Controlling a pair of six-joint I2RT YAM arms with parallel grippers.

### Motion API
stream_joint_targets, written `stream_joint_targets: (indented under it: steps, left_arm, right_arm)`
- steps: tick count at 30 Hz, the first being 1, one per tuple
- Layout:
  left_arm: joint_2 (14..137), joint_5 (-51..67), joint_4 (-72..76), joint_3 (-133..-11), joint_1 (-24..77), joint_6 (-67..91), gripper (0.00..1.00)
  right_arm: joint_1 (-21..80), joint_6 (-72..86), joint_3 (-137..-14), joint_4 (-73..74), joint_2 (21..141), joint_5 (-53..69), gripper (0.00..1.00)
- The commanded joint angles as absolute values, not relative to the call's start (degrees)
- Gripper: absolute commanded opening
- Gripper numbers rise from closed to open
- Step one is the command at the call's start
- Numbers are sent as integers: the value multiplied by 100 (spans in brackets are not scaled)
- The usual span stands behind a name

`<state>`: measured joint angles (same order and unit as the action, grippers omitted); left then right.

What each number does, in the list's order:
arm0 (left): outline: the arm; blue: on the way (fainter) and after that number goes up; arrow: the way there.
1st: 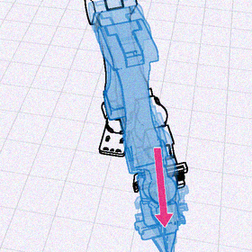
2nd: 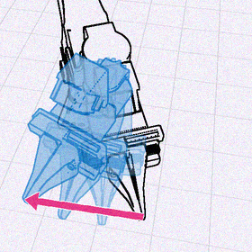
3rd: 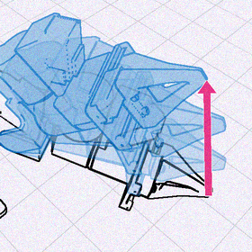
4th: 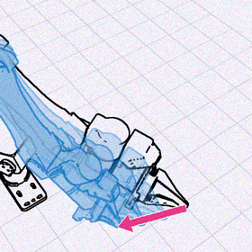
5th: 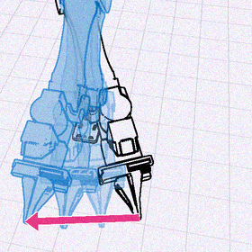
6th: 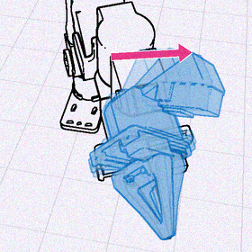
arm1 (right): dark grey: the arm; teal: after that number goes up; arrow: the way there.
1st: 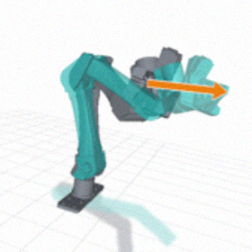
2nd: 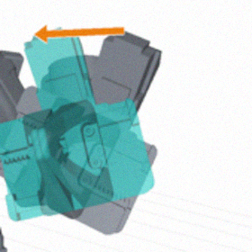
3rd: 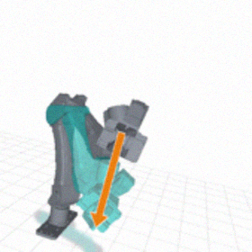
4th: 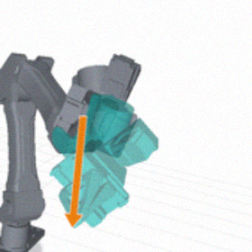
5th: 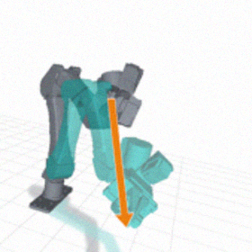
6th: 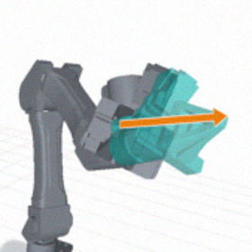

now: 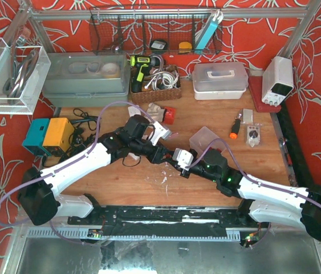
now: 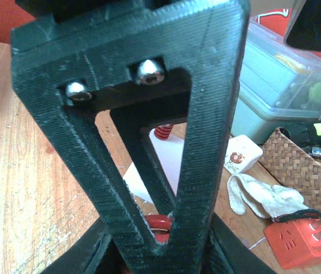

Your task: Install the large spring

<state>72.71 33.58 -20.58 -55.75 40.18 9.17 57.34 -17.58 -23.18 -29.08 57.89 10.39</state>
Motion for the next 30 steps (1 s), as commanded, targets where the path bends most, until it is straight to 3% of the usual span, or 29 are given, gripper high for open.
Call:
stream_joint_targets:
  steps: [1, 8, 14, 25, 30]
  left_arm:
    - [7278, 3495, -2426, -5508, 4052, 830, 35]
    - [7280, 3225, -2525, -5628, 4044, 821, 11]
    - [7239, 2880, -2491, -5807, 4019, 894, 0]
    - [7263, 1518, -2975, -6232, 3784, 823, 0]
    - [7346, 406, -3462, -6493, 3636, 683, 0]
  right_arm:
    - [5730, -1820, -2321, -3272, 5754, 706, 0]
    - [5737, -1742, -2362, -3237, 5810, 631, 2]
    - [5731, -1523, -2512, -3000, 5899, 500, 38]
    - [5731, -1260, -2411, -2948, 5556, -214, 96]
    - [5729, -845, -2519, -2636, 5445, -862, 99]
